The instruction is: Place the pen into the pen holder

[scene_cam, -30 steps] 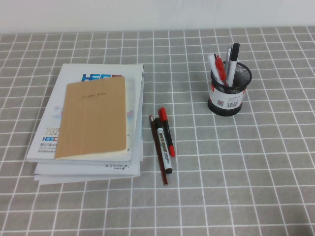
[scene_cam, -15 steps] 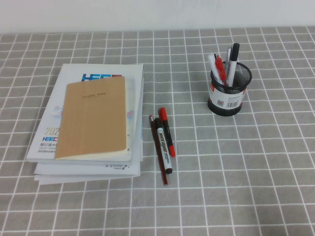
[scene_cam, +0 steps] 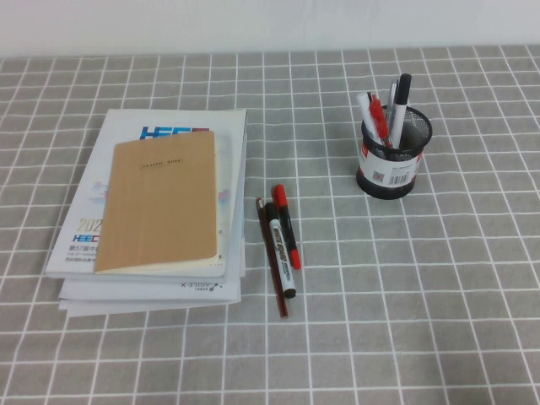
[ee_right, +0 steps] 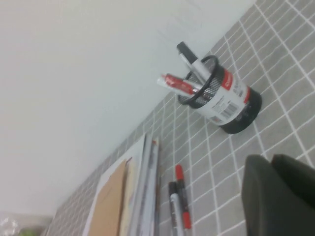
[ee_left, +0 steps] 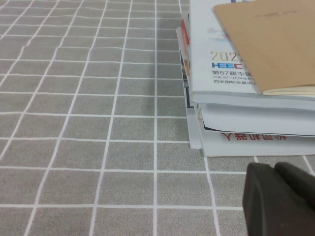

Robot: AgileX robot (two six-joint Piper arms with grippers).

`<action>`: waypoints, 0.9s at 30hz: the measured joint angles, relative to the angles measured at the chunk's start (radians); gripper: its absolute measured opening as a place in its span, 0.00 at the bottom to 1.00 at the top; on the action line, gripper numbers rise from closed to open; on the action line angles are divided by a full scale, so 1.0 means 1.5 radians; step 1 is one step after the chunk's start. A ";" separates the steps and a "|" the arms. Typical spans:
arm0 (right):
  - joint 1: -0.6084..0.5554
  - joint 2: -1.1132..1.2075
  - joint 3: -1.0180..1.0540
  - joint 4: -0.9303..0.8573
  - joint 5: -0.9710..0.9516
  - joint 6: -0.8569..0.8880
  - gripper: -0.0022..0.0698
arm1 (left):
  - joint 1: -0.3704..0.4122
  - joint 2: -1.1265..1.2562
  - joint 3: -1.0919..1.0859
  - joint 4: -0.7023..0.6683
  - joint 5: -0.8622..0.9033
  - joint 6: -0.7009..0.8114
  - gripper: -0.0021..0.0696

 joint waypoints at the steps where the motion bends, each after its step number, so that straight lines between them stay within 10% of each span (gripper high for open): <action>1: 0.000 0.000 -0.007 0.000 0.008 -0.006 0.01 | 0.000 0.000 0.000 0.000 0.000 0.000 0.02; 11: 0.000 0.197 -0.299 -0.143 0.161 -0.209 0.01 | 0.000 0.000 0.000 0.000 0.000 0.000 0.02; 27: 0.061 0.738 -0.692 -0.333 0.425 -0.197 0.01 | 0.000 0.000 0.000 0.000 0.000 0.000 0.02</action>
